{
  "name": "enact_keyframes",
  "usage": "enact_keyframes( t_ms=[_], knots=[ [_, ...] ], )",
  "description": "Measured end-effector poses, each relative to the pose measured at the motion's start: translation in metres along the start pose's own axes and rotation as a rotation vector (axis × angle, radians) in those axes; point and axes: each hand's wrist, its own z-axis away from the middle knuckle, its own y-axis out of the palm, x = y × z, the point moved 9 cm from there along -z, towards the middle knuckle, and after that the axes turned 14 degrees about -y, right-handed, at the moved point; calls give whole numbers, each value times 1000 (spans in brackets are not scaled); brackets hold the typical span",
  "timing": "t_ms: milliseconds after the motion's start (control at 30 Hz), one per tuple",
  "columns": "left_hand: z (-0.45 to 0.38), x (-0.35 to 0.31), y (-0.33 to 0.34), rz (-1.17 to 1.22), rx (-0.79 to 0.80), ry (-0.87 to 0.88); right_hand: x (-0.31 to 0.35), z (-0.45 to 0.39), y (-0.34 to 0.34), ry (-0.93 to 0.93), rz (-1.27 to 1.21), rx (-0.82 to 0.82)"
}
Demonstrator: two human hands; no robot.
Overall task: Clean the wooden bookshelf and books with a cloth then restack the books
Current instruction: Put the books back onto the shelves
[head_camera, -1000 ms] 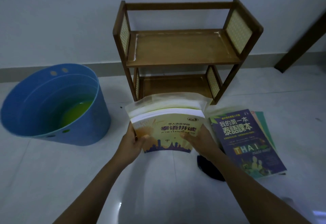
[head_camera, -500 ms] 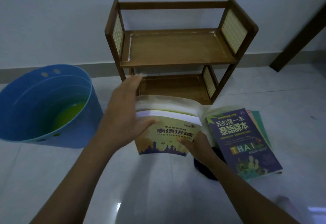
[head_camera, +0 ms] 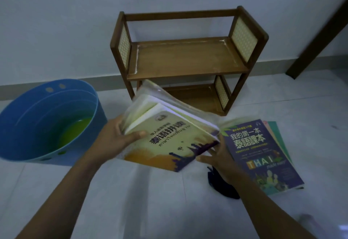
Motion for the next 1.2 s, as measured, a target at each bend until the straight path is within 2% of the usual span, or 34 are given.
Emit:
enact_keyframes(
  t_ms=[67,167,267,400,500,600,633,700,800,967,1100,1200],
  knots=[
    [-3,27,2,201,34,-61,9,-8,1,-58,4,15],
    [-11,65,14,312,46,-130,22,-19,-15,-138,178,-70],
    [-18,106,22,192,-53,-125,31,-21,-26,-218,477,-108],
    [-18,164,29,42,-216,-238,38,-9,-11,-392,582,-97],
    [-21,168,35,26,-208,-227,13,-13,-22,-256,539,-108],
    [-31,169,39,-126,-172,-205,-21,-16,-24,-7,690,-14],
    [-35,170,38,-164,-175,-224,-23,-17,-25,17,712,-21],
    [-38,171,36,-184,-189,-220,-24,-21,-26,-7,703,-50],
    [-34,169,37,-185,-198,-155,-25,-21,-26,19,764,5],
    [-31,176,41,-270,-206,-129,-36,-13,-26,-62,839,40],
    [-39,171,42,-348,-167,-137,-14,-20,-25,-225,857,33],
    [-53,159,46,-329,-113,-156,-11,-35,-37,-154,800,53]
  ],
)
